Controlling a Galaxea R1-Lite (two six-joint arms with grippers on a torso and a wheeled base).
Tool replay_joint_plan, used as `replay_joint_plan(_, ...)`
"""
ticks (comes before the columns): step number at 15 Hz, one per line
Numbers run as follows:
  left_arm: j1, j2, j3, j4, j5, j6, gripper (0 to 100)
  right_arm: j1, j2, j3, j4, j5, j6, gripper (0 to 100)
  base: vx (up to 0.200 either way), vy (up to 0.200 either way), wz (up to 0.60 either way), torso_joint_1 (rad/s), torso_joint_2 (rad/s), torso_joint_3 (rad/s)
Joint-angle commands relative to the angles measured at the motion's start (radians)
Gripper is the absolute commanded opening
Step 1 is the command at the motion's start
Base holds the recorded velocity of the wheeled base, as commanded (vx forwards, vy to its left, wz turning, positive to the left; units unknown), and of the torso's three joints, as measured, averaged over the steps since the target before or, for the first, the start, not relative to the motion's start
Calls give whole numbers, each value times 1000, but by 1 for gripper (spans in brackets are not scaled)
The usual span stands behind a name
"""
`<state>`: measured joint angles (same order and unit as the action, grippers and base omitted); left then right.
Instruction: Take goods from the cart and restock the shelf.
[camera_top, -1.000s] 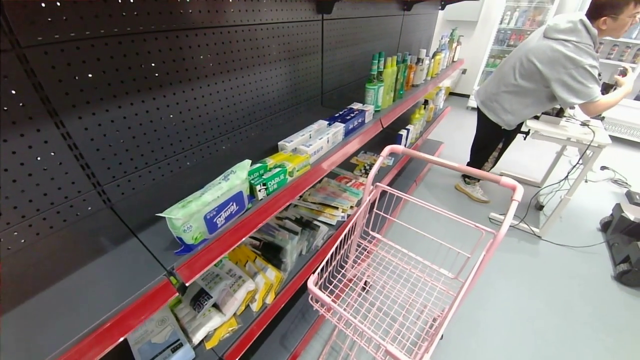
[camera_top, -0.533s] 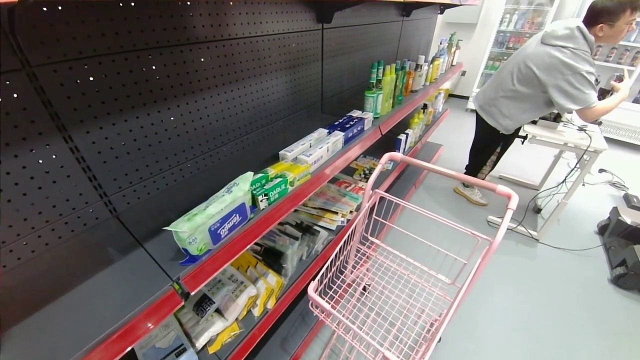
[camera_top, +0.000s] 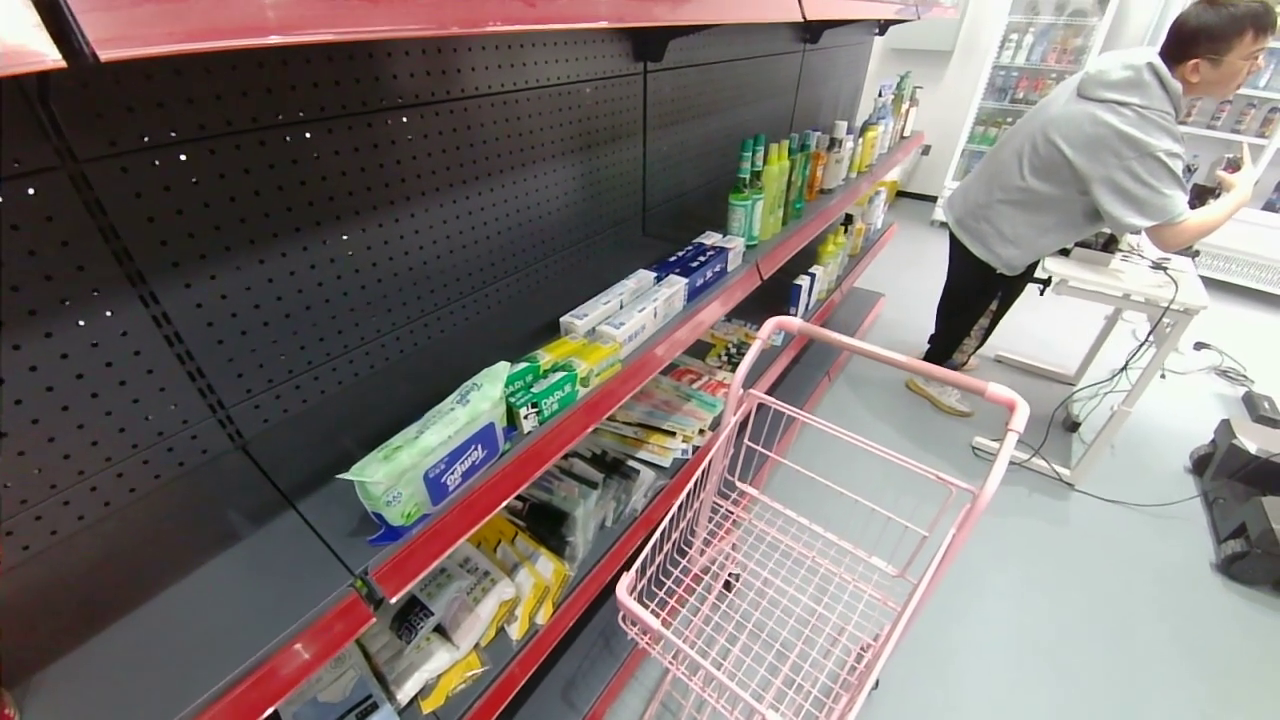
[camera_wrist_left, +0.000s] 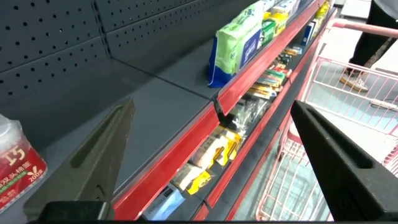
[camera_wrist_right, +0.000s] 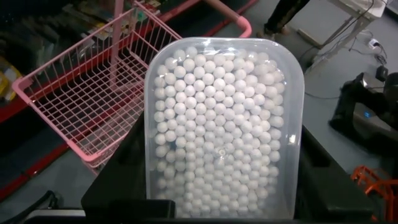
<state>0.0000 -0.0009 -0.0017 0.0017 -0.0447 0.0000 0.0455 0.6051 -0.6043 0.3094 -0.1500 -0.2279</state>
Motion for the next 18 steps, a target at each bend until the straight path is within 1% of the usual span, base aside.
replay_joint_plan(1, 0, 1, 0, 0, 0, 0, 100, 0, 5, 1, -1, 0, -1, 0, 0, 0, 0, 90, -188, -95)
replay_joint_plan(3, 0, 1, 0, 0, 0, 0, 100, 2, 1, 3, 1, 0, -2, 0, 0, 0, 0, 90, -188, -100)
replay_joint_plan(6, 0, 1, 0, 0, 0, 0, 100, 2, -2, 4, -3, -2, -14, 0, 0, 0, 0, 0, 0, 0)
replay_joint_plan(18, 0, 1, 0, 0, 0, 0, 100, 0, -13, 9, -3, -2, -18, 0, 0, 0, 600, 2, 1, 4)
